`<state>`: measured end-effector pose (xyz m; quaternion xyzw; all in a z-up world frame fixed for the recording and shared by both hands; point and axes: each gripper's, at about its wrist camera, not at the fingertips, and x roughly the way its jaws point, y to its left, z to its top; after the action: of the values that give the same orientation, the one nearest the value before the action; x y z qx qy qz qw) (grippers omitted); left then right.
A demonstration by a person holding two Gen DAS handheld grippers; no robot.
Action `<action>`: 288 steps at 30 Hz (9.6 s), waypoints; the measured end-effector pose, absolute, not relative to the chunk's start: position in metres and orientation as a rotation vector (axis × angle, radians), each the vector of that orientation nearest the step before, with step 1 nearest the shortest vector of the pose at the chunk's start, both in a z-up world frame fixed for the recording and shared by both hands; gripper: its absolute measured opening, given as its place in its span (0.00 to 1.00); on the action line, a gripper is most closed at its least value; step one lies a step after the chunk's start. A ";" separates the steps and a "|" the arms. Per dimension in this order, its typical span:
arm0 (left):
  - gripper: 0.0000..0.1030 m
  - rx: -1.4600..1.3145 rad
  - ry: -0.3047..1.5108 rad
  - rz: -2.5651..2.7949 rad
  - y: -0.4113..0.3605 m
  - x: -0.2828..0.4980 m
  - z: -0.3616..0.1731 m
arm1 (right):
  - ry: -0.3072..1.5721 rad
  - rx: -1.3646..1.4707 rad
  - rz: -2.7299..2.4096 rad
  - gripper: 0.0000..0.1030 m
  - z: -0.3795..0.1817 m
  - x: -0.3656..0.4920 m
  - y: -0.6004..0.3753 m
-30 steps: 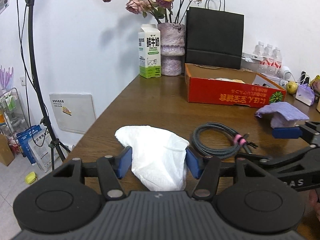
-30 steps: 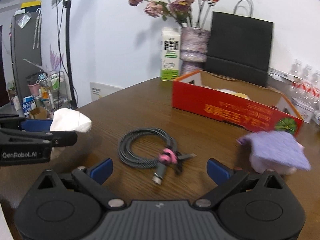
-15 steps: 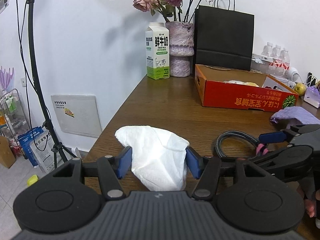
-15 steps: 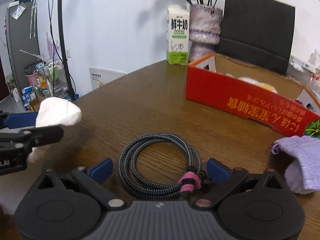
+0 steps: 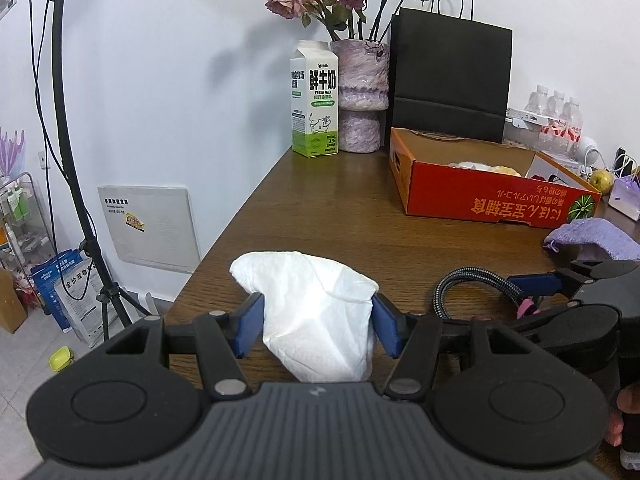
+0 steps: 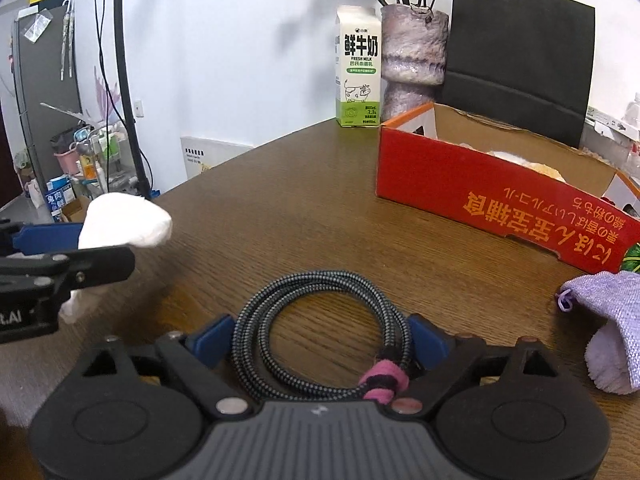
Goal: Organize objects
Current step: 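Lower the right gripper onto the black braided cable and close it, then carry the white tissue in the left gripper while the right gripper carries the cable to the box, then open the left gripper to drop the tissue while the right gripper releases the cable in the box, then lift both grippers out of the box and back over the table, then lower the left gripper onto the purple drawstring bag and close it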
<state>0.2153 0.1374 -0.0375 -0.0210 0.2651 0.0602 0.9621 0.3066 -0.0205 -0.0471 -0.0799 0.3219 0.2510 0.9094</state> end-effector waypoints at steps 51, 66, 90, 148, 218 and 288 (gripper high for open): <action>0.57 0.001 0.422 0.044 0.015 0.258 0.035 | 0.327 -0.150 0.397 0.87 0.039 0.289 -0.147; 0.57 -0.048 0.385 0.013 -0.013 0.304 0.046 | 0.297 -0.114 0.344 0.87 0.045 0.331 -0.178; 0.57 -0.108 0.334 0.034 -0.029 0.398 0.051 | 0.285 -0.120 0.311 0.87 0.052 0.414 -0.195; 1.00 -0.015 0.419 0.068 -0.029 0.522 0.016 | 0.452 -0.111 0.255 0.96 0.016 0.539 -0.210; 1.00 -0.047 0.431 0.073 -0.029 0.328 0.027 | 0.345 -0.111 0.313 1.00 0.048 0.334 -0.213; 1.00 -0.108 0.801 -0.071 -0.150 0.364 -0.024 | 0.409 0.064 0.144 1.00 -0.022 0.285 -0.348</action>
<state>0.3641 -0.1504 -0.0237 -0.0525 0.3896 -0.0346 0.9188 0.2854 -0.3475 -0.0218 0.0317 0.2028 0.0714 0.9761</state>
